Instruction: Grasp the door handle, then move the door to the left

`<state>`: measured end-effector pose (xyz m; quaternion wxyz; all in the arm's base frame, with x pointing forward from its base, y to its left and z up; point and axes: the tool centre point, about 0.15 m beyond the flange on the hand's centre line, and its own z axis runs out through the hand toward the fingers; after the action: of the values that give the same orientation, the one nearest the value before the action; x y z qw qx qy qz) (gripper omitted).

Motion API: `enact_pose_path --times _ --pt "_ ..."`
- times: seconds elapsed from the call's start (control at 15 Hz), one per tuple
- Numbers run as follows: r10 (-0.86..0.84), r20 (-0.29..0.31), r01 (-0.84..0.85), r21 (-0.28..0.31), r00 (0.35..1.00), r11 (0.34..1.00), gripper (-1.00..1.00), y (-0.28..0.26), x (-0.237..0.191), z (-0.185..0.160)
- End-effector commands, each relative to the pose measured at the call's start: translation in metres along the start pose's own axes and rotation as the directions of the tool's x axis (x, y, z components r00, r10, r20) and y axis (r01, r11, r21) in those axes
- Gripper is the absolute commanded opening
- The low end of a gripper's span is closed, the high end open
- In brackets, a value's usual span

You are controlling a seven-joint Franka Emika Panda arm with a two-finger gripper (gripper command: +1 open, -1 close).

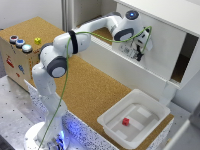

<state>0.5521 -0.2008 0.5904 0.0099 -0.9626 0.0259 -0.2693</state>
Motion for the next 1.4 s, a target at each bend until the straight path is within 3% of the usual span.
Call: enact_pose_path --times 0.0,0.67,1.33 --pt "-0.03 -0.089 0.024 -0.072 0.996 0.997 -1.0 -0.063 -0.034 0.032" --pt "-0.196 -0.104 0.199 0.023 0.975 0.98 -1.0 -0.199 -0.052 0.028" --pt "-0.369 -0.144 0.378 0.039 0.918 0.925 -1.0 -0.324 -0.077 0.018"
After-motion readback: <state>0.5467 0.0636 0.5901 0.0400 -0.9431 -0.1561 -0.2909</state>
